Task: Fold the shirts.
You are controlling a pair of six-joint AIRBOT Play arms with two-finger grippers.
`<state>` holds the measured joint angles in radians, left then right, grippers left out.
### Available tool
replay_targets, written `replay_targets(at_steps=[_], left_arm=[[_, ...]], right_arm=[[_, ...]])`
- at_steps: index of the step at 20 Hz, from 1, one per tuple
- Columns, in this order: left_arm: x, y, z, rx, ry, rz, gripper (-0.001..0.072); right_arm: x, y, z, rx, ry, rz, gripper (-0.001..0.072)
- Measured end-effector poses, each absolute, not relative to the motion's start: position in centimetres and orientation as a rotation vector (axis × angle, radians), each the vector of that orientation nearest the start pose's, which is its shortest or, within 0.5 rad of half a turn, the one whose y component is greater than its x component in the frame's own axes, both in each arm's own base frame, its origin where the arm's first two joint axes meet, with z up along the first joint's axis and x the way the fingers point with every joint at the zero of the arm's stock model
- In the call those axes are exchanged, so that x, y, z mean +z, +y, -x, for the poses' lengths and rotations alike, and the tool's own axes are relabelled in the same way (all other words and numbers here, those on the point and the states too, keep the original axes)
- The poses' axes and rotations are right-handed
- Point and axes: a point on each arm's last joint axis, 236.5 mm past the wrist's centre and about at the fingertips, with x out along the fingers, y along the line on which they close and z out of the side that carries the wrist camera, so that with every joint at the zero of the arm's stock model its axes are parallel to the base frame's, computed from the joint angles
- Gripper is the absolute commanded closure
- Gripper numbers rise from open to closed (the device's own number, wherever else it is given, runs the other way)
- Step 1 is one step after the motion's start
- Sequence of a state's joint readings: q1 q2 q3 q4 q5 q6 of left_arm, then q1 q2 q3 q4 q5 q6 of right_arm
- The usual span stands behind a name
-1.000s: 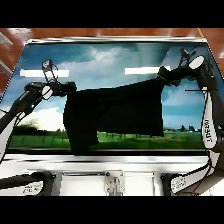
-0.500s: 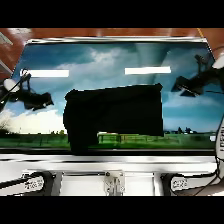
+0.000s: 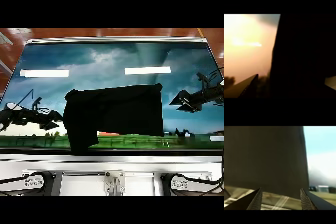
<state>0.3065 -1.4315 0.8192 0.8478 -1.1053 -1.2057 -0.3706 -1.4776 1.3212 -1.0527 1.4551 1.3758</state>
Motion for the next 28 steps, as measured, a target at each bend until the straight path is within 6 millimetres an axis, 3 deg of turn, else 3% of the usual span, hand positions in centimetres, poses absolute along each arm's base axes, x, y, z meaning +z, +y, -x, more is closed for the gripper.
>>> replay_targets(at_steps=[1, 2, 3, 4, 5, 6, 7, 10, 12, 14, 17, 20, 27, 28], left_arm=[[-9.9, -5.1, -32.9, -0.268, 1.427, 0.748, 0.0093], [-10.4, -5.7, -32.9, -0.284, 1.43, 0.754, 0.0205], [-10.8, -6.3, -33.1, -0.295, 1.428, 0.762, 0.0363], [-11.0, -6.9, -33.2, -0.305, 1.428, 0.769, 0.0585], [-11.4, -7.4, -33.3, -0.311, 1.429, 0.767, 0.0669], [-11.5, -7.7, -33.5, -0.315, 1.423, 0.768, 0.0669], [-11.6, -7.9, -33.6, -0.315, 1.417, 0.773, 0.0669], [-11.0, -8.4, -33.8, -0.339, 1.404, 0.771, 0.067], [-10.1, -8.7, -33.9, -0.363, 1.385, 0.758, 0.0669], [-9.2, -8.8, -34.0, -0.386, 1.362, 0.736, 0.067], [-7.6, -9.3, -33.8, -0.428, 1.342, 0.715, 0.067], [-6.5, -9.6, -33.5, -0.457, 1.331, 0.702, 0.067], [-5.1, -9.8, -33.3, -0.481, 1.306, 0.685, 0.067], [-5.0, -9.8, -33.3, -0.484, 1.304, 0.684, 0.067]], right_arm=[[0.8, -2.1, -38.0, 0.205, 1.41, -0.585, 0.0119], [0.6, -2.0, -37.9, 0.205, 1.411, -0.586, 0.0119], [0.7, -1.8, -37.9, 0.208, 1.411, -0.59, 0.0119], [0.7, -1.7, -37.9, 0.211, 1.411, -0.591, 0.0119], [0.5, -1.8, -37.8, 0.206, 1.417, -0.587, 0.0085], [0.1, -2.3, -37.5, 0.183, 1.433, -0.571, 0.0034], [-0.5, -3.0, -36.5, 0.153, 1.475, -0.547, 0.0033], [-3.1, -4.0, -31.7, 0.101, 1.655, -0.538, 0.0034], [-4.7, -3.2, -29.1, 0.111, 1.739, -0.605, 0.0034], [-6.2, -1.4, -27.7, 0.144, 1.769, -0.676, 0.0034], [-8.5, 0.9, -26.9, 0.16, 1.771, -0.696, 0.0034], [-10.4, 1.7, -27.2, 0.13, 1.741, -0.69, 0.0034], [-11.9, 2.6, -27.7, 0.09, 1.725, -0.701, 0.0035], [-12.1, 3.1, -27.6, 0.096, 1.738, -0.709, 0.0092]])
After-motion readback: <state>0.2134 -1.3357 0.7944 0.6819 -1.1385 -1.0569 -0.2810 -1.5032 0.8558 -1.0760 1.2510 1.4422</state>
